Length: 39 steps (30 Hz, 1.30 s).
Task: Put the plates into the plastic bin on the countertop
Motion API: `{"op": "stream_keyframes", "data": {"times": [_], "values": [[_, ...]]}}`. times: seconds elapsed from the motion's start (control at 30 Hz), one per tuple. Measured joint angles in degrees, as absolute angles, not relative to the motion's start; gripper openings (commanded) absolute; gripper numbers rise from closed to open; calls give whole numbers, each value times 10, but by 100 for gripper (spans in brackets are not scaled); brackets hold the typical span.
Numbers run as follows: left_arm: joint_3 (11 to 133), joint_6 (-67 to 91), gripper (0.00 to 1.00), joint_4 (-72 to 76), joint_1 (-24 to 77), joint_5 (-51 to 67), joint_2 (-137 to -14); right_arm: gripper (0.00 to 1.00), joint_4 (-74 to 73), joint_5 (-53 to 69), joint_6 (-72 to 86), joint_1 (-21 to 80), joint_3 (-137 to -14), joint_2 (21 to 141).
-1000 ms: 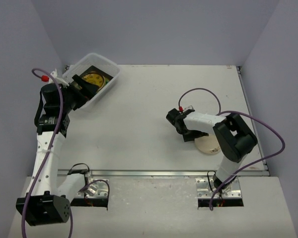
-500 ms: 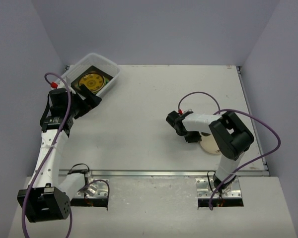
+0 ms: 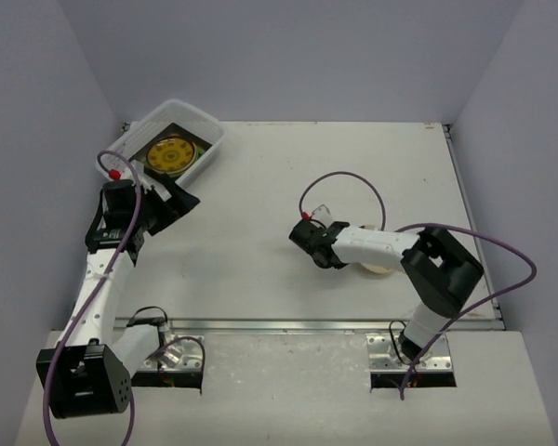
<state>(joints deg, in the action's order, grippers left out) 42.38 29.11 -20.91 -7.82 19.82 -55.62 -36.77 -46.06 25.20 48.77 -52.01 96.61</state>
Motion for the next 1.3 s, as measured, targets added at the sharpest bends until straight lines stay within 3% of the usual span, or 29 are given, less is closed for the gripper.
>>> {"op": "stream_keyframes", "data": {"times": [0.27,0.4,0.77,0.9,0.97,1.03,1.1,1.13,1.2,1.27,1.3], "values": [[354,341,100,-128,-46,238,-578,0,-285,-493,137,594,-513,881],[333,375,100,-85,21,238,-612,0,-209,-495,48,645,-488,859],[317,471,99,43,131,283,-682,0,-45,-377,-212,767,-439,785],[309,487,75,67,156,280,-683,0,-32,-334,-248,772,-439,769],[303,496,50,79,169,279,-684,0,-28,-317,-262,774,-439,767],[299,503,33,86,182,279,-688,0,-26,-307,-272,777,-440,767],[297,510,6,92,191,277,-691,0,-24,-301,-282,778,-442,768],[296,513,0,94,195,277,-692,0,-23,-299,-286,778,-444,769],[295,523,0,100,199,276,-693,0,-23,-292,-291,778,-447,770],[296,524,0,106,199,275,-690,76,-20,-291,-296,779,-448,774],[296,524,0,106,199,272,-689,77,-19,-291,-296,779,-448,777]]}}
